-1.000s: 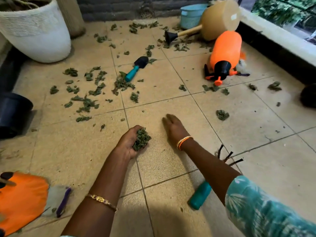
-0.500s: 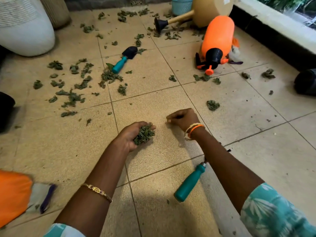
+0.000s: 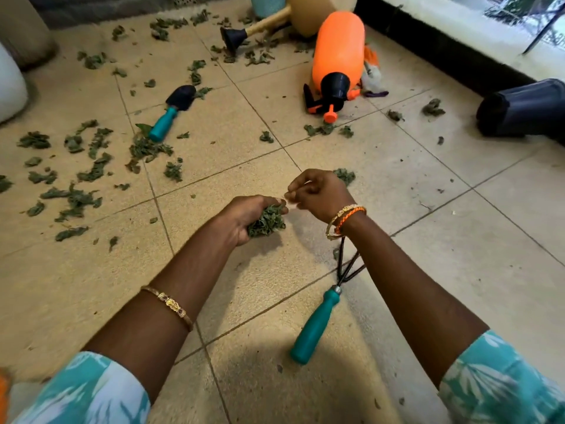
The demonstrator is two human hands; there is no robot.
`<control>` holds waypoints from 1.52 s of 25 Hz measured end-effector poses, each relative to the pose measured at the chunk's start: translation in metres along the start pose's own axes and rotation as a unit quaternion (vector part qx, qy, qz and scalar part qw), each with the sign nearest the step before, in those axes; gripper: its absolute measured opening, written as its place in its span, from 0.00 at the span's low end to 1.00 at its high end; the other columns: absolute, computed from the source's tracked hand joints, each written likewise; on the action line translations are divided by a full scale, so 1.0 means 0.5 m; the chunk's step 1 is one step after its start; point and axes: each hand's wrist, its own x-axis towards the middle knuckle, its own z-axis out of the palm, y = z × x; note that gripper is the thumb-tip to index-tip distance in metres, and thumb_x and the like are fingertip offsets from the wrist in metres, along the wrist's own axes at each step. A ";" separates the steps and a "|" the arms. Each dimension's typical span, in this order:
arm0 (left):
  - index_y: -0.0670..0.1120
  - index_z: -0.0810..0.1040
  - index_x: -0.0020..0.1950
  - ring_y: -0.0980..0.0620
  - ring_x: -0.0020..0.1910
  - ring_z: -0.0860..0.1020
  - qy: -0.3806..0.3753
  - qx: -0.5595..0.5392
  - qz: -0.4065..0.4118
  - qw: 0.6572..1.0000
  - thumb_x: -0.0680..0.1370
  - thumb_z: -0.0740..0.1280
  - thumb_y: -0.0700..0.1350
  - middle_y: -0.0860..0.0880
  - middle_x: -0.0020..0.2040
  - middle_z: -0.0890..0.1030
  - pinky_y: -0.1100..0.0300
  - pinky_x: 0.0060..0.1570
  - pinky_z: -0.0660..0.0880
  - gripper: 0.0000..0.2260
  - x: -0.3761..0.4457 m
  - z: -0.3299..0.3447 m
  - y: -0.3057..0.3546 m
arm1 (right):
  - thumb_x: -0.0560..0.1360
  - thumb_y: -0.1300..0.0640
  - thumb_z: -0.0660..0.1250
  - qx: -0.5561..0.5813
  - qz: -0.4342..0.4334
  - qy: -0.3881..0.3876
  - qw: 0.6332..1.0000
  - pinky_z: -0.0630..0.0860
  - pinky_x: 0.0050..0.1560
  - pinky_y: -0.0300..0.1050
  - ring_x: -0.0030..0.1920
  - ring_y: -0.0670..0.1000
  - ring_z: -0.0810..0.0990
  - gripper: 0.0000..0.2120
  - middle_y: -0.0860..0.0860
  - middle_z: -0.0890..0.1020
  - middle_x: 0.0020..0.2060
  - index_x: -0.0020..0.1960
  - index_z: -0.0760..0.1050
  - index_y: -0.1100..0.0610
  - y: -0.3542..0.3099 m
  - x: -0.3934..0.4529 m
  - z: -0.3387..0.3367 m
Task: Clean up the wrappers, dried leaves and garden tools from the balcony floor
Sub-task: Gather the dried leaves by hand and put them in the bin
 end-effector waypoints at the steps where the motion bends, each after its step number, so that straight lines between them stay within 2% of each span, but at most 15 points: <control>1: 0.42 0.80 0.47 0.52 0.34 0.81 0.002 0.001 0.004 1.000 0.78 0.65 0.41 0.48 0.41 0.84 0.59 0.35 0.77 0.04 0.008 0.011 0.004 | 0.73 0.66 0.65 -0.073 -0.024 0.031 0.997 0.76 0.45 0.42 0.43 0.50 0.81 0.07 0.54 0.83 0.43 0.43 0.78 0.55 0.011 0.015 -0.022; 2: 0.43 0.80 0.46 0.52 0.33 0.81 0.003 -0.002 0.007 1.000 0.78 0.65 0.41 0.48 0.40 0.83 0.60 0.32 0.77 0.04 0.015 0.019 0.005 | 0.73 0.64 0.65 -0.162 -0.038 0.055 0.985 0.73 0.50 0.42 0.51 0.53 0.79 0.08 0.55 0.82 0.50 0.50 0.79 0.56 0.032 0.037 -0.046; 4: 0.44 0.79 0.45 0.50 0.35 0.80 0.008 -0.011 0.006 1.000 0.77 0.66 0.42 0.47 0.40 0.82 0.61 0.31 0.76 0.04 0.030 0.027 -0.001 | 0.74 0.56 0.66 -0.337 0.018 0.019 0.941 0.65 0.65 0.51 0.68 0.60 0.65 0.20 0.57 0.69 0.68 0.65 0.71 0.53 0.080 0.083 -0.093; 7: 0.43 0.79 0.48 0.49 0.38 0.79 0.032 -0.019 0.000 0.999 0.75 0.68 0.46 0.45 0.42 0.81 0.59 0.34 0.76 0.07 0.036 0.023 -0.015 | 0.76 0.50 0.64 -0.445 0.079 -0.075 0.889 0.50 0.71 0.62 0.75 0.62 0.46 0.28 0.54 0.51 0.76 0.74 0.58 0.47 0.138 0.122 -0.117; 10: 0.43 0.78 0.51 0.49 0.38 0.79 0.061 -0.023 -0.014 0.998 0.72 0.72 0.50 0.45 0.44 0.80 0.59 0.33 0.76 0.14 0.038 0.009 -0.031 | 0.78 0.60 0.60 -0.416 -0.026 -0.061 0.907 0.62 0.70 0.57 0.72 0.63 0.59 0.20 0.60 0.61 0.72 0.70 0.67 0.57 0.169 0.121 -0.091; 12: 0.44 0.77 0.48 0.50 0.36 0.79 0.071 -0.037 -0.016 0.997 0.72 0.73 0.49 0.46 0.41 0.79 0.59 0.33 0.77 0.12 0.036 -0.004 -0.041 | 0.77 0.64 0.59 -0.426 -0.102 -0.018 0.899 0.72 0.61 0.54 0.62 0.64 0.72 0.14 0.63 0.74 0.63 0.61 0.75 0.66 0.176 0.105 -0.076; 14: 0.44 0.78 0.47 0.51 0.35 0.79 0.069 -0.057 -0.019 0.996 0.72 0.73 0.49 0.47 0.40 0.80 0.60 0.33 0.77 0.10 0.034 -0.014 -0.049 | 0.76 0.66 0.61 -0.400 -0.106 0.014 0.910 0.76 0.54 0.54 0.53 0.62 0.79 0.11 0.63 0.80 0.53 0.54 0.79 0.66 0.178 0.095 -0.079; 17: 0.45 0.78 0.47 0.53 0.33 0.81 0.047 -0.082 -0.023 0.995 0.76 0.69 0.47 0.49 0.39 0.83 0.65 0.28 0.76 0.06 0.024 -0.015 -0.058 | 0.73 0.69 0.65 -0.326 -0.045 0.032 0.944 0.76 0.56 0.50 0.49 0.58 0.80 0.10 0.60 0.83 0.48 0.51 0.82 0.63 0.160 0.098 -0.098; 21: 0.43 0.78 0.50 0.56 0.32 0.82 0.013 -0.121 -0.015 0.992 0.79 0.63 0.43 0.50 0.38 0.85 0.66 0.26 0.76 0.06 0.005 -0.006 -0.057 | 0.71 0.70 0.69 -0.137 0.022 0.060 0.989 0.74 0.41 0.23 0.35 0.41 0.78 0.09 0.53 0.83 0.43 0.50 0.81 0.65 0.079 0.073 -0.093; 23: 0.42 0.78 0.53 0.53 0.41 0.83 -0.004 -0.126 -0.002 0.992 0.80 0.62 0.43 0.47 0.46 0.84 0.64 0.32 0.77 0.07 0.002 -0.006 -0.053 | 0.72 0.71 0.67 0.000 0.042 0.010 0.999 0.78 0.44 0.30 0.35 0.42 0.80 0.10 0.55 0.82 0.43 0.53 0.80 0.66 0.042 0.051 -0.069; 26: 0.41 0.76 0.56 0.49 0.50 0.81 -0.023 -0.125 -0.003 0.992 0.80 0.62 0.44 0.43 0.55 0.82 0.63 0.36 0.79 0.09 -0.002 -0.013 -0.057 | 0.75 0.75 0.58 0.159 0.151 -0.098 0.971 0.80 0.45 0.38 0.40 0.48 0.82 0.13 0.60 0.81 0.45 0.55 0.77 0.70 0.010 0.022 -0.024; 28: 0.41 0.77 0.55 0.50 0.46 0.81 -0.041 -0.112 -0.014 0.993 0.80 0.63 0.46 0.42 0.52 0.82 0.63 0.33 0.79 0.10 -0.010 -0.018 -0.064 | 0.75 0.76 0.55 0.161 0.178 -0.135 0.961 0.80 0.46 0.39 0.44 0.51 0.81 0.15 0.60 0.81 0.47 0.54 0.78 0.68 -0.001 -0.001 0.006; 31: 0.40 0.77 0.55 0.51 0.36 0.80 -0.044 -0.100 -0.024 0.994 0.78 0.65 0.49 0.44 0.43 0.82 0.62 0.32 0.79 0.13 -0.023 -0.028 -0.074 | 0.72 0.75 0.59 -0.003 0.079 -0.113 0.990 0.80 0.43 0.36 0.43 0.49 0.81 0.17 0.56 0.83 0.45 0.56 0.79 0.64 -0.010 -0.038 0.059; 33: 0.40 0.78 0.55 0.50 0.36 0.81 -0.031 -0.099 -0.024 0.994 0.77 0.67 0.50 0.44 0.43 0.82 0.61 0.35 0.79 0.15 -0.029 -0.039 -0.078 | 0.71 0.72 0.62 -0.095 0.021 -0.072 0.993 0.78 0.50 0.40 0.47 0.51 0.82 0.18 0.56 0.84 0.48 0.59 0.77 0.59 -0.013 -0.053 0.094; 38: 0.39 0.80 0.52 0.46 0.39 0.81 0.024 -0.094 0.004 0.995 0.76 0.69 0.45 0.41 0.46 0.83 0.59 0.34 0.79 0.11 -0.047 -0.080 -0.075 | 0.72 0.62 0.68 -0.125 -0.056 0.001 0.991 0.74 0.46 0.37 0.48 0.48 0.80 0.09 0.51 0.83 0.45 0.51 0.80 0.57 -0.027 -0.039 0.126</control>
